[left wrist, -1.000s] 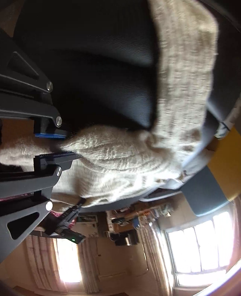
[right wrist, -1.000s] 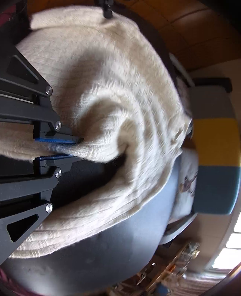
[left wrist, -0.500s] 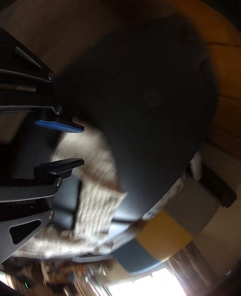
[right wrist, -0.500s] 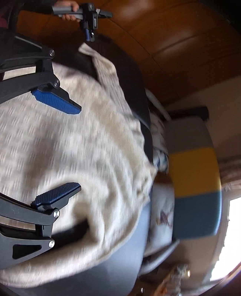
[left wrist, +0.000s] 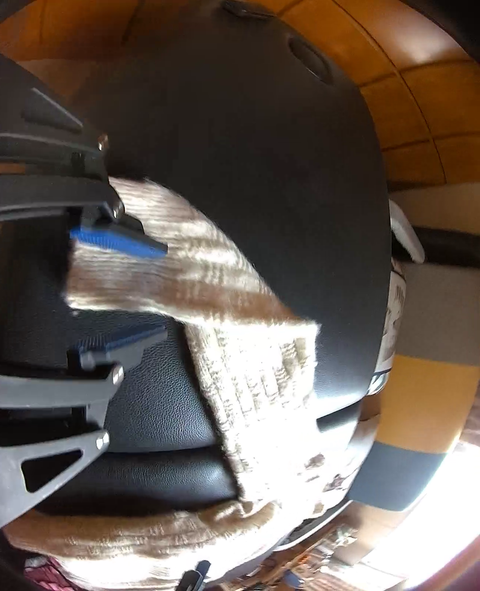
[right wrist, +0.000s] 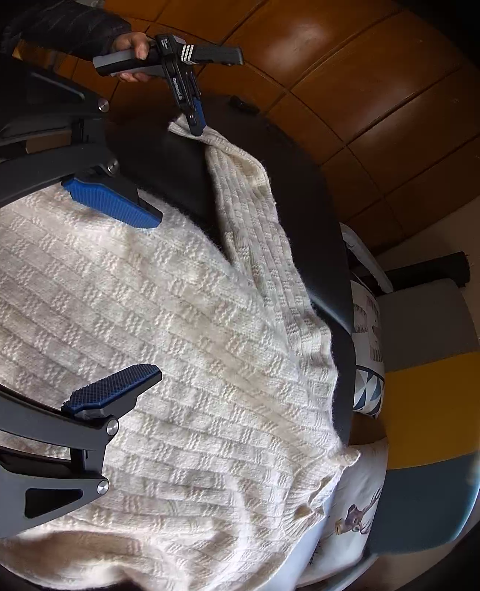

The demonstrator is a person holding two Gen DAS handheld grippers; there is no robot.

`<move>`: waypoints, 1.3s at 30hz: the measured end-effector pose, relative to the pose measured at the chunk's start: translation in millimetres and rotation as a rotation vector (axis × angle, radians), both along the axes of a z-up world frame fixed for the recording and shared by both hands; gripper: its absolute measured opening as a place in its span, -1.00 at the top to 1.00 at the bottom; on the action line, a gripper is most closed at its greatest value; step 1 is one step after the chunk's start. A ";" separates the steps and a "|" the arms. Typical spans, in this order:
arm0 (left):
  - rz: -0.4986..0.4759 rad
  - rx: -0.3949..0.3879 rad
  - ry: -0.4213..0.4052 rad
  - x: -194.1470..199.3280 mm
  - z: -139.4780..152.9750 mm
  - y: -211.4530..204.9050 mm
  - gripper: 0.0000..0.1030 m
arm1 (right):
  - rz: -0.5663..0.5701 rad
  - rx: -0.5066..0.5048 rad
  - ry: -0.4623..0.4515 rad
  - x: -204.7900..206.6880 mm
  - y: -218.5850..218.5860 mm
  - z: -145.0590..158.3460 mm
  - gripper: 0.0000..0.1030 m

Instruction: Fold clothes

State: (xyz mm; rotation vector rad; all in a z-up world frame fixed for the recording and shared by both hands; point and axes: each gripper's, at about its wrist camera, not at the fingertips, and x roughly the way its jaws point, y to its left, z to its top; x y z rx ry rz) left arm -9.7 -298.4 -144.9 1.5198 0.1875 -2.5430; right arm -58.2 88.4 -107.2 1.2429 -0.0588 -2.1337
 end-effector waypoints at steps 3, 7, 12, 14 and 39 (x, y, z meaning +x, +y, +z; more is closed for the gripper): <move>0.044 -0.020 -0.045 -6.4 -10.4 0.1 0.12 | -0.011 0.003 -0.014 -3.9 1.2 -4.6 -0.53; 0.162 0.271 0.011 -1.9 -0.8 -39.9 0.90 | -0.018 0.018 -0.030 -5.9 1.6 -13.4 -0.53; 0.289 0.524 0.189 12.4 36.7 -105.2 0.91 | -0.024 0.034 -0.021 -10.7 4.5 -15.0 -0.53; 0.308 0.511 0.202 6.7 44.7 -120.6 0.91 | -0.027 0.034 -0.013 -16.4 4.4 -13.1 -0.53; 0.449 0.402 0.092 -54.6 67.6 -197.1 0.63 | -0.046 -0.034 0.049 -57.3 27.0 7.9 -0.80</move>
